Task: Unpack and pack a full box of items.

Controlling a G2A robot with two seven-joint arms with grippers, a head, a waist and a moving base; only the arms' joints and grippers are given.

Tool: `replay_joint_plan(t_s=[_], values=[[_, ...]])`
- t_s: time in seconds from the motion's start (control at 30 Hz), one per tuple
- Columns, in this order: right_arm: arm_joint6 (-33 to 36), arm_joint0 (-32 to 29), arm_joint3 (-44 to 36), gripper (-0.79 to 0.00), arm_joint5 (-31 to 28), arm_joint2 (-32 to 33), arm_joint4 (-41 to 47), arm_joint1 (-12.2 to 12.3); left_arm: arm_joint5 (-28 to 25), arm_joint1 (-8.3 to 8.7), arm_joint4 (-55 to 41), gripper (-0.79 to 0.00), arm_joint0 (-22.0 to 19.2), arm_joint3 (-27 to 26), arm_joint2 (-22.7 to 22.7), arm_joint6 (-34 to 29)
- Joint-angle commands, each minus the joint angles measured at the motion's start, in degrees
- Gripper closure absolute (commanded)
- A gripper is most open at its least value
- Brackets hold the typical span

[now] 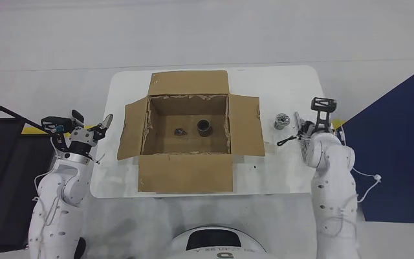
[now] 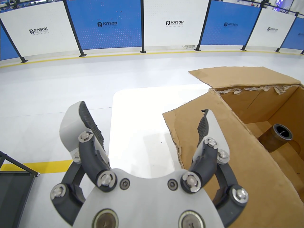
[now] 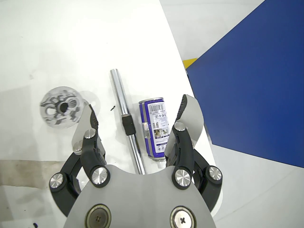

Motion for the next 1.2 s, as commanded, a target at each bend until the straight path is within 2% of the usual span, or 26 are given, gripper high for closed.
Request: replay_joint_plan(t_s=[0.0, 0.23, 0.37, 0.4, 0.63, 0.7, 0.73, 0.83, 1.03, 1.17], values=[[1.0, 1.4, 2.4, -0.385, -1.7, 1.1, 0.6, 0.3, 0.0, 0.00, 0.0, -0.785, 0.0, 0.0, 0.0, 0.0], [3.2, 4.5, 8.5, -0.428, -5.0, 3.7, 0.8, 1.0, 0.0, 0.00, 0.0, -0.785, 0.0, 0.0, 0.0, 0.0], [3.5, 5.1, 10.2, -0.425, -6.3, 4.0, 1.1, 1.3, 0.0, 0.00, 0.0, -0.785, 0.0, 0.0, 0.0, 0.0], [3.7, 5.2, 10.6, -0.391, -6.5, 4.0, 0.7, 1.4, 0.0, 0.00, 0.0, -0.785, 0.0, 0.0, 0.0, 0.0], [5.1, 5.3, 12.3, -0.336, -7.3, 4.2, 0.4, 1.8, 0.0, 0.00, 0.0, -0.785, 0.0, 0.0, 0.0, 0.0], [4.2, 5.1, 11.8, -0.206, -6.8, 4.7, 1.0, 1.8, 0.0, 0.00, 0.0, -0.785, 0.0, 0.0, 0.0, 0.0], [3.0, 4.8, 11.0, -0.012, -6.1, 5.2, 2.1, 1.8, 0.0, 0.00, 0.0, -0.785, 0.0, 0.0, 0.0, 0.0], [-1.7, 2.3, 6.3, 0.000, -4.9, 6.7, 6.6, 1.7, 0.0, 0.00, 0.0, -0.785, 0.0, 0.0, 0.0, 0.0], [-14.0, -7.6, -8.6, 0.000, -4.3, 9.8, 20.9, 0.9, 0.0, 0.00, 0.0, -0.785, 0.0, 0.0, 0.0, 0.0], [-21.9, -15.3, -18.4, 0.000, -9.6, 8.8, 31.7, 0.2, 0.0, 0.00, 0.0, -0.785, 0.0, 0.0, 0.0, 0.0]])
